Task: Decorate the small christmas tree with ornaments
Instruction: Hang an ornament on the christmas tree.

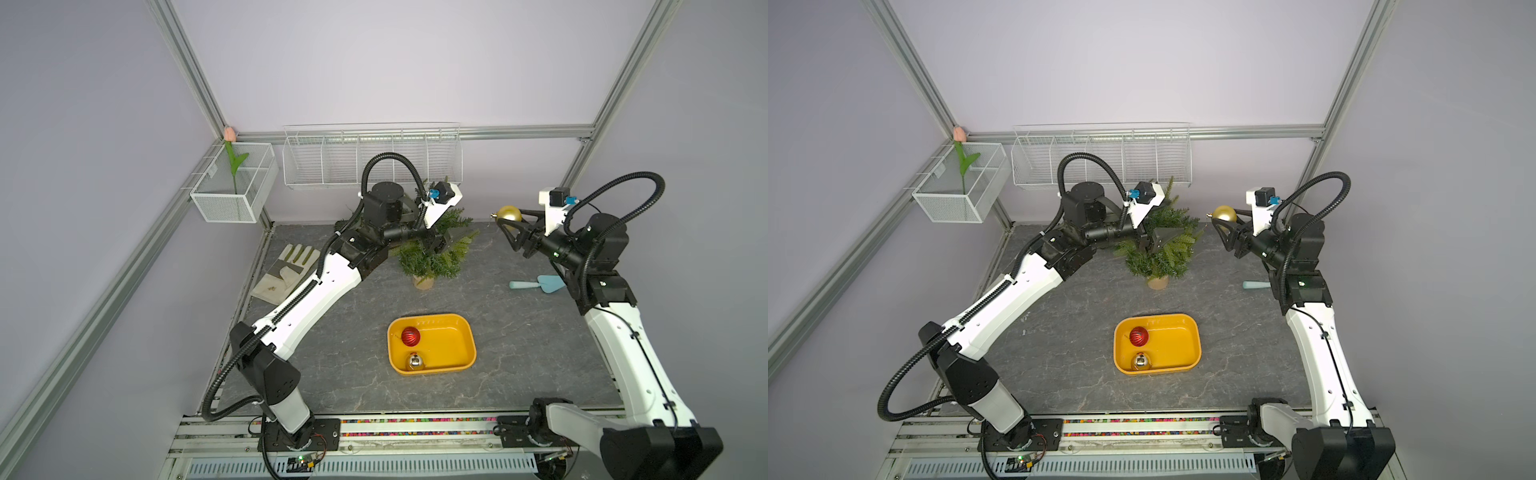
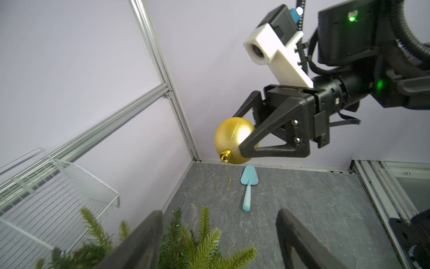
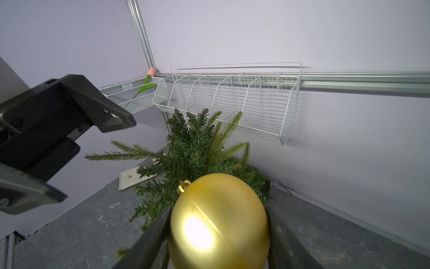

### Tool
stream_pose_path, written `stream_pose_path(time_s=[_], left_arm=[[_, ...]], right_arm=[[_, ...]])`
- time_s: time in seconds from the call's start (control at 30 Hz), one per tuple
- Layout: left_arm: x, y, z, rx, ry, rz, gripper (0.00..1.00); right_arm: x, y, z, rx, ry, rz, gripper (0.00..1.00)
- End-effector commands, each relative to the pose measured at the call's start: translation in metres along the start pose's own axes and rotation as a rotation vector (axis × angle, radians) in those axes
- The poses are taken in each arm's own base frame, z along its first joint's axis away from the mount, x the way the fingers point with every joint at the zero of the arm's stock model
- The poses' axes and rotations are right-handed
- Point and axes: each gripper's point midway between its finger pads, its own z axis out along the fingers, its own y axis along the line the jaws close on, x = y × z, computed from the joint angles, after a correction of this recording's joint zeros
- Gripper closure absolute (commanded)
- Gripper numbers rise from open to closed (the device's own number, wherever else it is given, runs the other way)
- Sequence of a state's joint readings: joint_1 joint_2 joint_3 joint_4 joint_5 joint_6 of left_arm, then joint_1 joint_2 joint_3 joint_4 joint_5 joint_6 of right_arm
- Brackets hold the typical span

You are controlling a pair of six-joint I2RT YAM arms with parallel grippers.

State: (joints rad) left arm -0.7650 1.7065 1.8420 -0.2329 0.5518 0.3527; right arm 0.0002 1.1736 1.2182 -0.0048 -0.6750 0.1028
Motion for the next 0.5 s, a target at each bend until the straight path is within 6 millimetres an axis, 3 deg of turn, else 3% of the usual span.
stream_pose_path(time_s=[0.0,0.27,0.47], left_arm=[[0.007,-0.008,0.012,0.082,0.017,0.055,0.24],[0.031,0.015,0.054,0.101,0.110,0.066,0.35],[0.033,0.020,0.065,0.105,0.094,0.052,0.37]], right_arm=[[-0.027,0.011,0.001,-0.104,-0.078,-0.035,0.53],[-0.033,-0.002,0.010,-0.117,-0.096,-0.024,0.53],[-0.033,-0.005,0.013,-0.132,-0.102,-0.008,0.54]])
